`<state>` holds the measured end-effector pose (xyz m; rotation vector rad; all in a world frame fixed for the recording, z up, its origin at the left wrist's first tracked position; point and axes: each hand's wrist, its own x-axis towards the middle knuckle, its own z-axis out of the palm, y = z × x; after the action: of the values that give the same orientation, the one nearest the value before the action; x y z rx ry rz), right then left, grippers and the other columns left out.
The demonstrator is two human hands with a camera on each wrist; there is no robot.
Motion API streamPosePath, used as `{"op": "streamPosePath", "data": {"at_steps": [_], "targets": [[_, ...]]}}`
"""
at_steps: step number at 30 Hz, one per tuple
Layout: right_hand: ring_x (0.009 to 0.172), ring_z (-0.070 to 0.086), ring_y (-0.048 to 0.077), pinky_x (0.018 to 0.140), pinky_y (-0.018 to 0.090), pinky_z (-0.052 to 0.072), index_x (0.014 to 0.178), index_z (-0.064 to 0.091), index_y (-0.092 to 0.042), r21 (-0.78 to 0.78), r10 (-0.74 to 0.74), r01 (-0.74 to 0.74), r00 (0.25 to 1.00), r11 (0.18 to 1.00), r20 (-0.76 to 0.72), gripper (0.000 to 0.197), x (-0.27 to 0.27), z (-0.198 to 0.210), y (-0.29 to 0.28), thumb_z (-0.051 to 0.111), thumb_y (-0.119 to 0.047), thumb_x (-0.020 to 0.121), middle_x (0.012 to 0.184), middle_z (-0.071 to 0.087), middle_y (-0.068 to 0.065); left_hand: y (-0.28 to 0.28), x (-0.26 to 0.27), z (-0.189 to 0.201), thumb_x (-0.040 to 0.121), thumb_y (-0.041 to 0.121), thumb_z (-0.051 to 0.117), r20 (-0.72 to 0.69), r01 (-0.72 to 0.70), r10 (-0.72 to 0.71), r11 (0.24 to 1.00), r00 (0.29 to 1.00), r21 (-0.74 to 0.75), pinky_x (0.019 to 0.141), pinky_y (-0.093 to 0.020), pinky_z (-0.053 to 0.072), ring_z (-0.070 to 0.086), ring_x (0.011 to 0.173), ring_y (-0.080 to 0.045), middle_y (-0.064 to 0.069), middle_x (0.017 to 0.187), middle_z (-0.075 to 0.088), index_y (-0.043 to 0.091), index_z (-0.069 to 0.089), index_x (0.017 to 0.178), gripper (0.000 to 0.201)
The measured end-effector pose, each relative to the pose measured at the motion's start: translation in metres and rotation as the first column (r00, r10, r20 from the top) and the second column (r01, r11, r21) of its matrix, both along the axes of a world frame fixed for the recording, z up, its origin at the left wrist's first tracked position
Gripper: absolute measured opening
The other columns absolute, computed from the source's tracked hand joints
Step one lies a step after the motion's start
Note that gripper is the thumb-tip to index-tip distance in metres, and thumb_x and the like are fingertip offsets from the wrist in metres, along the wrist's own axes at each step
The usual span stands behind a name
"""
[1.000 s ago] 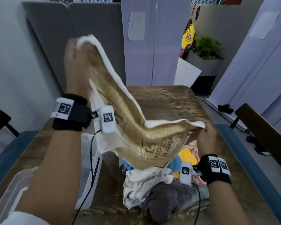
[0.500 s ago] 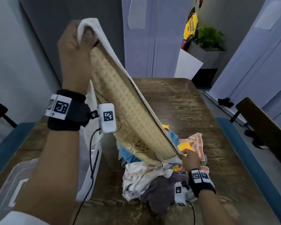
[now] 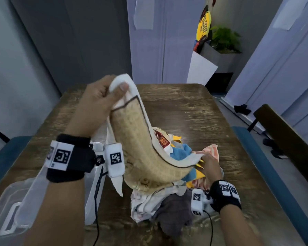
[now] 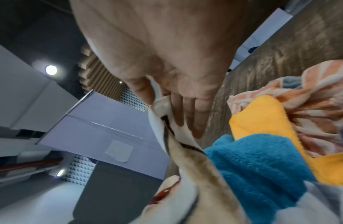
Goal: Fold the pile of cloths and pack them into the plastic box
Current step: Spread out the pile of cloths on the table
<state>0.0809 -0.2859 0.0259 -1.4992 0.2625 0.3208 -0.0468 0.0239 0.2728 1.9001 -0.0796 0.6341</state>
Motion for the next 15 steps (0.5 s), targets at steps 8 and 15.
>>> {"op": "streamPosePath", "data": {"at_steps": [8, 15], "targets": [[0.099, 0.06, 0.022, 0.081, 0.037, 0.047, 0.112, 0.063, -0.019, -0.157, 0.191, -0.144, 0.918, 0.977, 0.347, 0.03, 0.006, 0.06, 0.043, 0.049, 0.004, 0.098, 0.109, 0.067, 0.004, -0.038, 0.021, -0.066, 0.106, 0.016, 0.045, -0.256, 0.037, -0.056, 0.996, 0.965, -0.078, 0.062, -0.014, 0.044, 0.053, 0.07, -0.001, 0.013, 0.082, 0.061, 0.014, 0.067, 0.105, 0.021], [0.094, 0.07, 0.037, 0.087, 0.06, 0.054, 0.117, 0.048, -0.017, -0.116, 0.295, -0.272, 0.851, 0.955, 0.435, 0.022, -0.014, 0.102, 0.056, 0.057, -0.006, 0.101, 0.102, 0.072, 0.021, -0.048, 0.015, -0.082, 0.1, 0.026, 0.057, -0.236, 0.183, -0.203, 0.977, 0.95, -0.105, 0.073, -0.02, 0.05, 0.066, 0.08, -0.007, 0.005, 0.088, 0.07, 0.014, 0.072, 0.097, 0.019]]}}
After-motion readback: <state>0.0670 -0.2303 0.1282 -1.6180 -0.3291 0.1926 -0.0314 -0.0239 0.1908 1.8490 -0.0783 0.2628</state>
